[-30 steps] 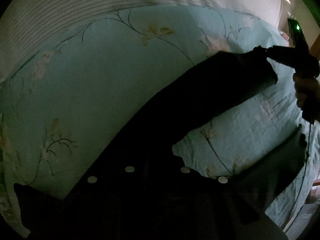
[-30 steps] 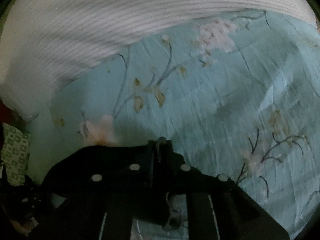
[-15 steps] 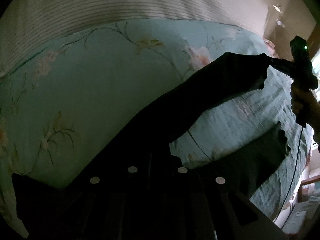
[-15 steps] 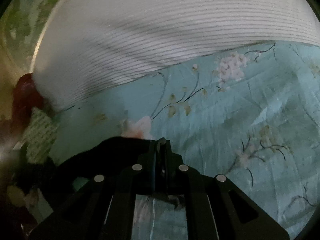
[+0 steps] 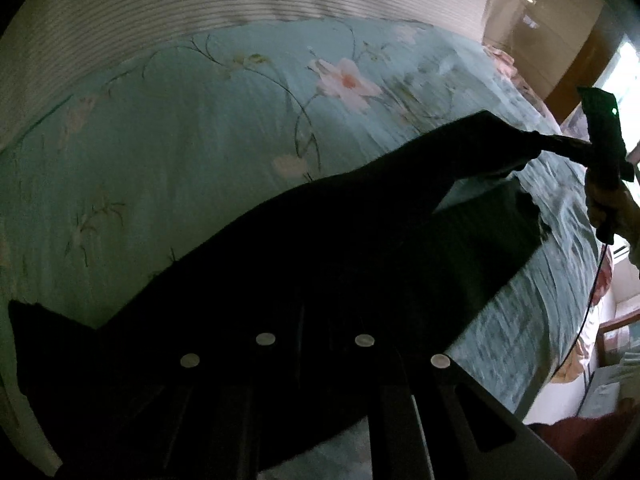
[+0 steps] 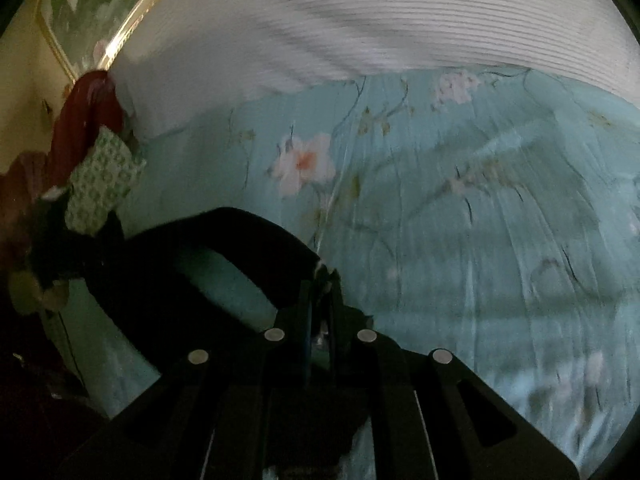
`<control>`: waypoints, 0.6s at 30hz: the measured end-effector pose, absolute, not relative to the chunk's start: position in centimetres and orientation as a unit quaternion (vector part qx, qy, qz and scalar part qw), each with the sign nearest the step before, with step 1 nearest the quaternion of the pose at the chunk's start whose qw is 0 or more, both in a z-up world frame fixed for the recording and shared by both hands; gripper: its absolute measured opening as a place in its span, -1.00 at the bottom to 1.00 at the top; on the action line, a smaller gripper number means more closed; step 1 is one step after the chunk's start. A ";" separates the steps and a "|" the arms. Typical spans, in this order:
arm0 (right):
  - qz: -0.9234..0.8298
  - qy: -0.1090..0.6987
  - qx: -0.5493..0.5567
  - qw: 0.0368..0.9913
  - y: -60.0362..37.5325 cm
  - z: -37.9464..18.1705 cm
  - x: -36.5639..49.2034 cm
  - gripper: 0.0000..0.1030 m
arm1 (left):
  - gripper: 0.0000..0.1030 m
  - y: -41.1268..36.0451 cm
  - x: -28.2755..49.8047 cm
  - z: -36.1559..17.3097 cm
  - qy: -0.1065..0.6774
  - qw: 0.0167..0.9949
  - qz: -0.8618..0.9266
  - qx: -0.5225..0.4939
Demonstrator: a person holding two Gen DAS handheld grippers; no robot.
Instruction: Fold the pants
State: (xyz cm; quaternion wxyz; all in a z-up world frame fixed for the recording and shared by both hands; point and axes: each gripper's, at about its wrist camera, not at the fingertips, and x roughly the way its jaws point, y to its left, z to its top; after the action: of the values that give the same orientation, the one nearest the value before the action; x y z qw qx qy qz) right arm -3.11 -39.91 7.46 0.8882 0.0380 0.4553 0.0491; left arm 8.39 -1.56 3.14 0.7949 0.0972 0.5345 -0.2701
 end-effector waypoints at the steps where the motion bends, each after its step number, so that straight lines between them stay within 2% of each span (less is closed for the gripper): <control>1: 0.047 0.458 0.032 0.887 -39.6 7.5 -4.1 -0.86 | -0.87 -1.4 7.7 3.1 0.535 0.794 -0.272 0.099; 18: 0.015 0.549 -0.084 0.831 -37.6 2.9 -9.0 -0.87 | -0.86 -0.7 3.0 -0.3 0.549 0.774 -0.278 0.151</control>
State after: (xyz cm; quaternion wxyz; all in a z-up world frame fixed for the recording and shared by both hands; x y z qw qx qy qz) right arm -9.02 -37.59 2.88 0.8315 -0.0836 0.5490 0.0150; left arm 3.00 -0.68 -0.31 0.7739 0.1505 0.5491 -0.2775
